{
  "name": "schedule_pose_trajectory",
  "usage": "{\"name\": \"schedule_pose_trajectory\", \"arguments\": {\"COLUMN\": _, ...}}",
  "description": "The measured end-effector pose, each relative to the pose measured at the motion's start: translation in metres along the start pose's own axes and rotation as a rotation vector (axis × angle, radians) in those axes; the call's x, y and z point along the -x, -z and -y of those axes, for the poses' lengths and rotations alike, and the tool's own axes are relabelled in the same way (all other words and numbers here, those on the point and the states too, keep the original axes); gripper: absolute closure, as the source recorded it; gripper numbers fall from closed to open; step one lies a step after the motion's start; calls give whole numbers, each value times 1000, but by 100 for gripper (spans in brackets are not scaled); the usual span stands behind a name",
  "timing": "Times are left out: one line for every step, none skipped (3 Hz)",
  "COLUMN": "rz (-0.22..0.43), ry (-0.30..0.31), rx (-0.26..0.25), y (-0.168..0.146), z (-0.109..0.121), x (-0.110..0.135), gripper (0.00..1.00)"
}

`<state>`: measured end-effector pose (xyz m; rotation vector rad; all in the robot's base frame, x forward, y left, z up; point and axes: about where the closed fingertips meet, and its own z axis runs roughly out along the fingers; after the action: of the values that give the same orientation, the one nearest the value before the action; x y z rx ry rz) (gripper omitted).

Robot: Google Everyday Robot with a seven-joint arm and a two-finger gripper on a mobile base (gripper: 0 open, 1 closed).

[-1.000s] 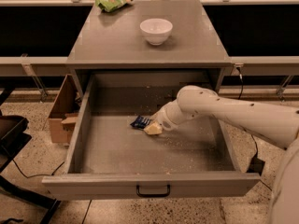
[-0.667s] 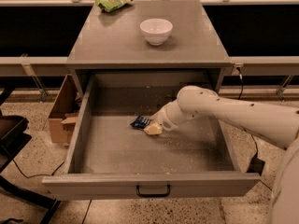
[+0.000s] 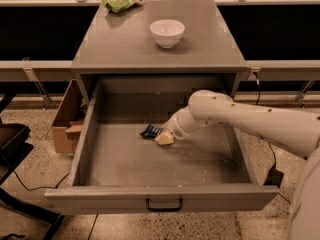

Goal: Pick rxbar blueberry from top drawer and place on counter

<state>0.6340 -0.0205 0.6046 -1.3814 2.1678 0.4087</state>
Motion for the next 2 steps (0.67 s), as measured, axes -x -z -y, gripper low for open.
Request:
{"name": "schedule_pose_trajectory", "arguments": {"rz": 73, "ry": 34, "rx": -35, "y": 65, "z": 12, "x": 42, "gripper": 100}}
{"name": "schedule_pose_trajectory", "arguments": {"rz": 125, "ry": 108, "rx": -61, "y": 168, "z": 20, "x": 100, "gripper": 100}}
